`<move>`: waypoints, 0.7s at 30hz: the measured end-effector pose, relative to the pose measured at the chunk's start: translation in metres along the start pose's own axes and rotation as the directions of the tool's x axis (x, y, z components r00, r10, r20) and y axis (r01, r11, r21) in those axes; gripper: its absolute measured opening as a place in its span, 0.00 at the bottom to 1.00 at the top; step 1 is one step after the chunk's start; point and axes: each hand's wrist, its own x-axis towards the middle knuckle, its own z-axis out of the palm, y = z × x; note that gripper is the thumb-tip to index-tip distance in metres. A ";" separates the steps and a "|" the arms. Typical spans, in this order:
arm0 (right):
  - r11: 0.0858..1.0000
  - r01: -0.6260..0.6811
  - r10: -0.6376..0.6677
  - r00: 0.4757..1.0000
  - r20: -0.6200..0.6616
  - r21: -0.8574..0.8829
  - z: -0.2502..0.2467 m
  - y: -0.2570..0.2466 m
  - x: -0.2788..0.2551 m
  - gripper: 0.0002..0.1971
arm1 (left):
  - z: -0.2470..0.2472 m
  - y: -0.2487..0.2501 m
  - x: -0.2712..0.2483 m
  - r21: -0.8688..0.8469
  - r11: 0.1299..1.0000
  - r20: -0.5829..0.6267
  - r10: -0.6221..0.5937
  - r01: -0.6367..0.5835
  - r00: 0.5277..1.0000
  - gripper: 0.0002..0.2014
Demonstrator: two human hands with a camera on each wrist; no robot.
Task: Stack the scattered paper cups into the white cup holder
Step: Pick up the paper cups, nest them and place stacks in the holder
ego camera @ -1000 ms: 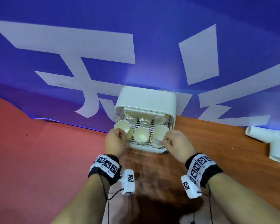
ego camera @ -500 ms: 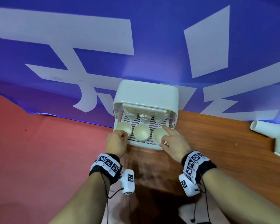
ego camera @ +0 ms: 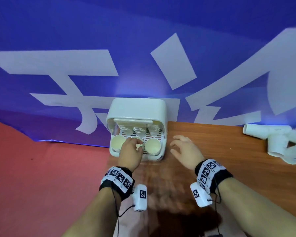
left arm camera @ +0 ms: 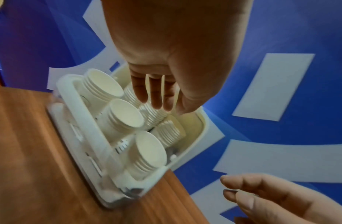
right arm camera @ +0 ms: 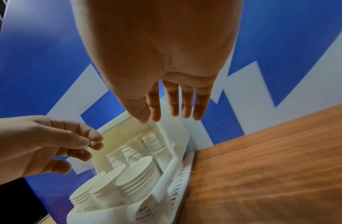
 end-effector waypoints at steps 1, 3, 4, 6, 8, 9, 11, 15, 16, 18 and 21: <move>1.000 -0.010 0.010 1.000 -0.013 -0.001 -0.010 0.009 -0.010 0.12 | 0.006 0.014 -0.002 -0.004 1.000 0.003 0.023 -0.023 1.000 0.10; 1.000 -0.024 0.024 0.998 -0.051 0.000 -0.031 0.030 -0.027 0.14 | 0.020 0.042 -0.005 -0.018 0.998 0.013 0.058 -0.058 0.998 0.10; 1.000 -0.031 0.031 0.997 -0.077 0.006 -0.042 0.042 -0.037 0.15 | 0.027 0.058 -0.007 -0.025 0.997 0.018 0.075 -0.075 0.997 0.10; 0.998 -0.054 0.056 0.991 -0.121 0.015 -0.065 0.067 -0.056 0.16 | 0.045 0.089 -0.011 -0.037 0.993 0.023 0.109 -0.108 0.994 0.09; 0.996 -0.087 0.088 0.985 -0.151 0.014 -0.084 0.091 -0.074 0.17 | 0.064 0.116 -0.016 -0.048 0.989 0.042 0.142 -0.140 0.989 0.09; 0.994 -0.111 0.112 0.980 -0.165 0.019 -0.095 0.106 -0.087 0.17 | 0.077 0.133 -0.019 -0.050 0.986 0.058 0.162 -0.159 0.985 0.10; 0.988 -0.153 0.157 0.969 -0.190 0.035 -0.113 0.136 -0.110 0.19 | 0.101 0.166 -0.027 -0.048 0.980 0.087 0.198 -0.194 0.976 0.10; 0.965 -0.249 0.262 0.938 -0.228 0.083 -0.142 0.203 -0.152 0.20 | 0.155 0.229 -0.035 -0.052 0.963 0.178 0.268 -0.263 0.947 0.11; 0.957 -0.272 0.289 0.928 -0.234 0.100 -0.147 0.219 -0.161 0.20 | 0.168 0.243 -0.037 -0.051 0.960 0.207 0.279 -0.275 0.938 0.11; 0.939 -0.319 0.342 0.908 -0.241 0.132 -0.157 0.249 -0.176 0.21 | 0.193 0.269 -0.040 -0.052 0.953 0.244 0.301 -0.298 0.922 0.11; 0.919 -0.357 0.391 0.882 -0.263 0.167 -0.169 0.291 -0.191 0.22 | 0.226 0.300 -0.041 -0.058 0.947 0.278 0.320 -0.317 0.906 0.10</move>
